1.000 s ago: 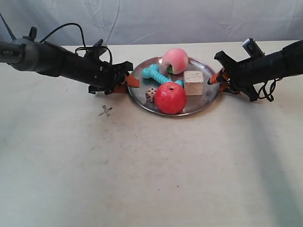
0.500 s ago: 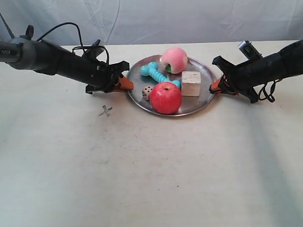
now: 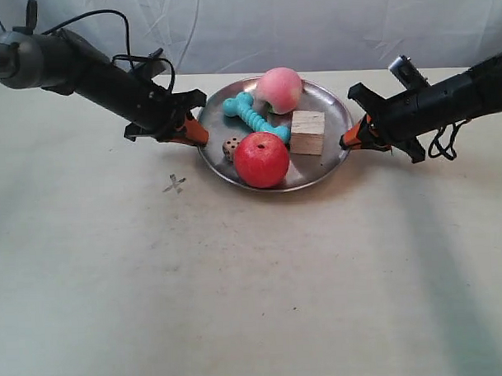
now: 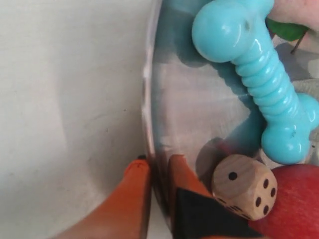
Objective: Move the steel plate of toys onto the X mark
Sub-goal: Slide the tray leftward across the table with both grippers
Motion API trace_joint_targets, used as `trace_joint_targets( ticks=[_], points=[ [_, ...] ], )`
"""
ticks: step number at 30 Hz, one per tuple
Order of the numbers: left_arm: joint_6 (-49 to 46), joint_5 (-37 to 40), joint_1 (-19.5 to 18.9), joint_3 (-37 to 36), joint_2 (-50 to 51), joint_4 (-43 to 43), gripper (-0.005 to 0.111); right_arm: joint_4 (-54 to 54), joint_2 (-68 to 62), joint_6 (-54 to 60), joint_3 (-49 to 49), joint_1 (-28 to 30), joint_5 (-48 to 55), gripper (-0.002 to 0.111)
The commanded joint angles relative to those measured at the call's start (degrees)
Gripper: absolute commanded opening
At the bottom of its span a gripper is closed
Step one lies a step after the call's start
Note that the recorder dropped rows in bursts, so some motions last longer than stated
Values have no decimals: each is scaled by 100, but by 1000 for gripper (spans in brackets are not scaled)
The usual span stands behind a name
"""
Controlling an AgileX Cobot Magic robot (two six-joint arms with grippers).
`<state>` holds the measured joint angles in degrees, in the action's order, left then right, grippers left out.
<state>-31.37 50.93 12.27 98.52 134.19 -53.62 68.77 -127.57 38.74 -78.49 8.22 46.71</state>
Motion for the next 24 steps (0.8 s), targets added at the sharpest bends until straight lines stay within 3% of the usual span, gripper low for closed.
trace_joint_targets(
  ticks=[1,11,17,24],
  points=[
    [99,959,-108,41,-230,127,0,224,216,14,-5,-396,515,-1],
    [681,1349,-783,-372,-970,1313,0,419,286,-304,-9,-1300,418,-1],
    [695,1323,-1437,-1264,-1566,1428,0,383,286,-382,-9,-1900,355,-1],
    [506,865,-1912,-2344,-1847,1468,0,-24,286,-710,-9,-2468,-151,-1]
  ],
)
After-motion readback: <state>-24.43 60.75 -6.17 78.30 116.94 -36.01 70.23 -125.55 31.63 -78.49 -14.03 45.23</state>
